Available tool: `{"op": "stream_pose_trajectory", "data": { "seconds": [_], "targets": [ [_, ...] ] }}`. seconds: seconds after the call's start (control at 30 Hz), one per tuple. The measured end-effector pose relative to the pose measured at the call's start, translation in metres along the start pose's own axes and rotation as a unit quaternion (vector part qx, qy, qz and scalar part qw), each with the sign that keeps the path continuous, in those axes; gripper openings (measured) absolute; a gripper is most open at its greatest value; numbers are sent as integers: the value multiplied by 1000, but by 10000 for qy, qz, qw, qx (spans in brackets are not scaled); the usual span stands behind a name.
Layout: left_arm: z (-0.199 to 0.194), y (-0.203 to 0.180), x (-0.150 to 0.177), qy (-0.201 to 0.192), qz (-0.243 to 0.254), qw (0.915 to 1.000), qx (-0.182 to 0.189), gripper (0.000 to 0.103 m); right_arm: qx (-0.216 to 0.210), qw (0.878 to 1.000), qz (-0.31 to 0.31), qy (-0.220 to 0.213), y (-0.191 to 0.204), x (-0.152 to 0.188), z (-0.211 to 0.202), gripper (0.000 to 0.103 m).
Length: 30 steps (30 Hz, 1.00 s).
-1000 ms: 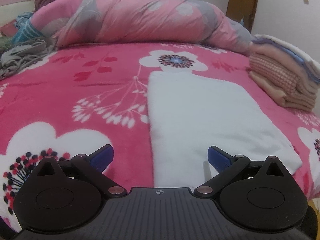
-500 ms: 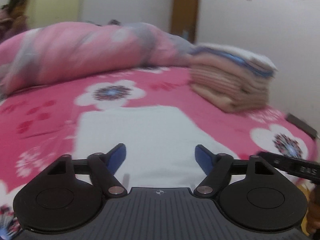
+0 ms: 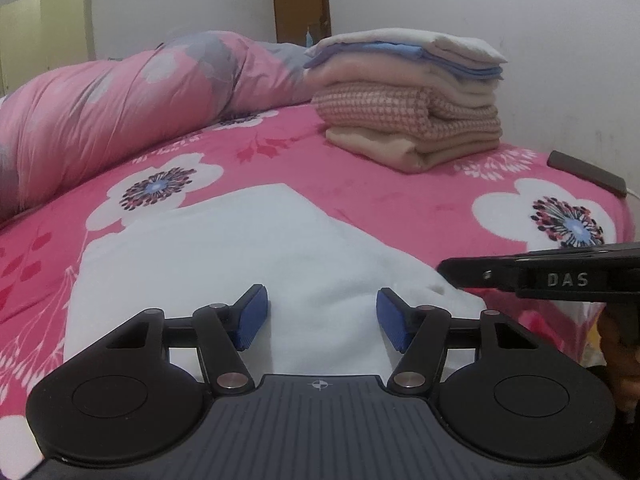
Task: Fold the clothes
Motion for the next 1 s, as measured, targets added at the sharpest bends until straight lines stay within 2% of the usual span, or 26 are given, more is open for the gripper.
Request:
{"op": "stream_pose_trajectory", "data": {
  "seconds": [0.17, 0.4, 0.57, 0.7, 0.83, 1.0],
  "targets": [
    [1, 0, 1, -2, 9, 10000, -6, 63, -241, 9993, -268, 83, 13, 3, 2, 1],
    [3, 0, 2, -21, 20, 10000, 14, 66, -413, 9985, -304, 178, 13, -5, 9, 1],
    [2, 1, 4, -46, 39, 10000, 57, 66, -464, 9935, -859, 589, 15, -6, 26, 1],
    [0, 2, 6, -89, 29, 9998, 163, 67, -469, 9802, -1725, 856, 17, -4, 30, 1],
    [-4, 3, 6, -141, -117, 9990, 413, 69, -423, 9612, -2578, 880, 21, -8, 34, 1],
    [-5, 2, 1, -166, -138, 9979, 603, 70, -890, 9473, -2921, 972, 29, -10, 45, 1]
  ]
}}
Point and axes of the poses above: each gripper's, at about its wrist camera, not at the fingertips, and z roughly the way its jaws point, y to its left, x to its underside, the point moved 8 cm from there along z, roughly the way its jaws point, and after that the axes turned 1 degree about -y, right-handed, at the moved point
